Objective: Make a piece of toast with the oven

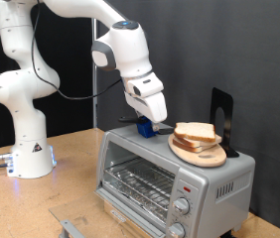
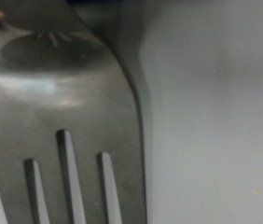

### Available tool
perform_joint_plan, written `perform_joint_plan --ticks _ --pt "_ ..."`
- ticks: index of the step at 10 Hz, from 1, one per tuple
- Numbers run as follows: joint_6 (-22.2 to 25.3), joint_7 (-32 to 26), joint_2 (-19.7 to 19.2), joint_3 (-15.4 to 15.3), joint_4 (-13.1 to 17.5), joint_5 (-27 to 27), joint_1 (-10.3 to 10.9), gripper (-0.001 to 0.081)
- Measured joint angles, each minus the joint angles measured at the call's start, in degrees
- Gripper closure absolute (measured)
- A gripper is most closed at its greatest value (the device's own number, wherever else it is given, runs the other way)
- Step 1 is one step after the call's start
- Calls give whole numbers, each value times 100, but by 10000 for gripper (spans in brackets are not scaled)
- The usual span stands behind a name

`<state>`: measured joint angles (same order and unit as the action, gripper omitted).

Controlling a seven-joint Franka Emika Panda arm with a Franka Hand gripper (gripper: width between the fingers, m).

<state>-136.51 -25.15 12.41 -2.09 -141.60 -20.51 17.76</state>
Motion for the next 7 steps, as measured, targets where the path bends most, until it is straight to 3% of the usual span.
perform_joint_plan --ticks 1,2,3,7 --pt "0 21 -9 0 0 14 -2 117" --pt "0 34 -13 0 0 20 -4 31" --pt "0 42 -16 0 0 20 -5 4" --pt "20 48 -29 10 -3 11 -8 -1"
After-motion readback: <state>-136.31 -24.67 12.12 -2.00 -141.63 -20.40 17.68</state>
